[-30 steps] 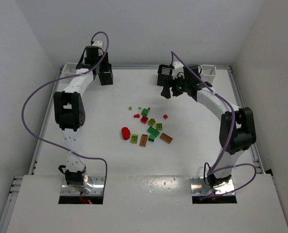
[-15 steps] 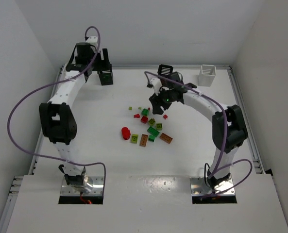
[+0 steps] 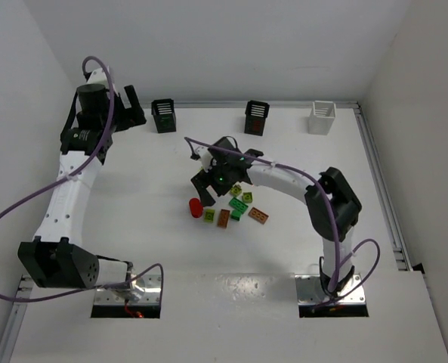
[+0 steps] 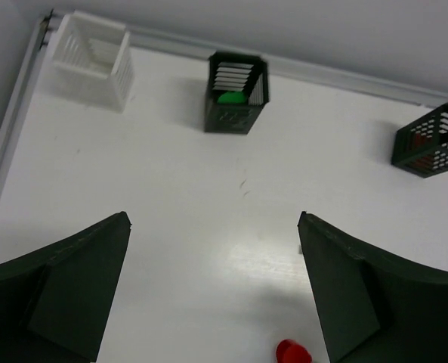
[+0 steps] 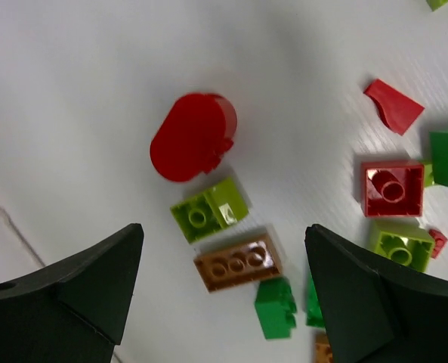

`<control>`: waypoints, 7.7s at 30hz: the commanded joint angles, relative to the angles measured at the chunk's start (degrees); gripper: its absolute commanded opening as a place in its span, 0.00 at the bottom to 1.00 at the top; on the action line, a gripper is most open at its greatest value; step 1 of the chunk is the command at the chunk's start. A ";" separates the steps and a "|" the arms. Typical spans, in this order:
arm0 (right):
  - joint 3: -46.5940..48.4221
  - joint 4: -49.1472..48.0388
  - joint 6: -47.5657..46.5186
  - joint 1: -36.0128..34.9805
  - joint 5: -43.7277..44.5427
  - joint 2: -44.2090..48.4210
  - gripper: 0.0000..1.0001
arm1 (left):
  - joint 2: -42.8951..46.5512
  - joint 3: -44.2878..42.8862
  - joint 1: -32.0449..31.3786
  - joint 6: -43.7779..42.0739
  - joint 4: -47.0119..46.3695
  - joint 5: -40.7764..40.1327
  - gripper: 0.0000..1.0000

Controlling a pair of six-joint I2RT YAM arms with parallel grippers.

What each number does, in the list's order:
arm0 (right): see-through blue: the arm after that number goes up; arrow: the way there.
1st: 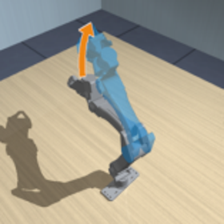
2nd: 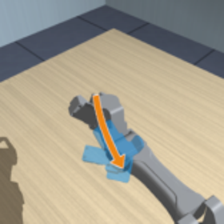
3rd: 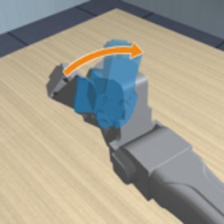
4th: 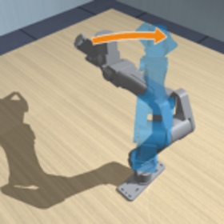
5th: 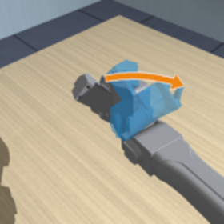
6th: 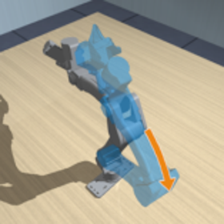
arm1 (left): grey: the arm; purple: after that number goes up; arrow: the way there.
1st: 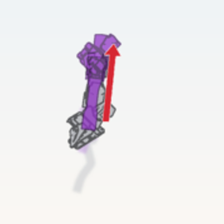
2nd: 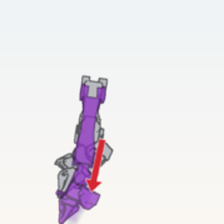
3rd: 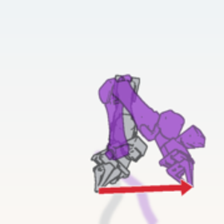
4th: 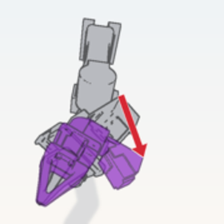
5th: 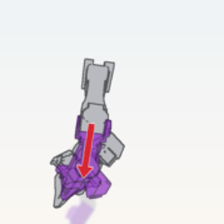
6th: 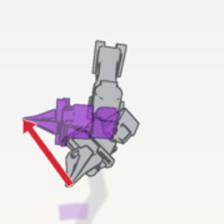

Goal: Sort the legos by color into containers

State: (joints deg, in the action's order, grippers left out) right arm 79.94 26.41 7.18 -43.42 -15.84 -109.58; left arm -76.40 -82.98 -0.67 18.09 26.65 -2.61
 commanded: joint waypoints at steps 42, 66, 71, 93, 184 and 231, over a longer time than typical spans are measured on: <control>11.82 -5.48 10.67 -7.56 35.69 -2.06 0.00 | 10.14 16.44 3.04 -10.26 1.13 10.16 1.00; 45.21 -18.85 2.14 22.76 33.77 -22.78 0.00 | 7.31 25.14 3.04 -7.28 -4.59 24.50 1.00; 45.74 -18.86 2.14 23.82 32.36 -23.92 0.00 | 7.32 26.38 3.04 -7.28 -5.74 26.25 1.00; 42.93 -15.08 3.98 26.01 27.09 -23.22 0.68 | 2.22 22.25 -11.01 -13.78 -1.69 23.27 1.00; 5.31 -7.69 11.10 40.34 -2.45 12.47 0.58 | -29.84 -19.56 -10.60 -27.94 -0.29 -0.98 0.00; -3.39 -0.66 -4.72 18.99 16.35 3.32 0.51 | -11.42 -11.96 -3.46 -12.81 3.84 6.30 0.68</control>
State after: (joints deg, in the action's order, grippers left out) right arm 76.73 26.26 1.23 -24.69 -6.61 -105.47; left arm -93.08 -98.85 -4.45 3.25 32.08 0.05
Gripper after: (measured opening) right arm 0.508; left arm 0.675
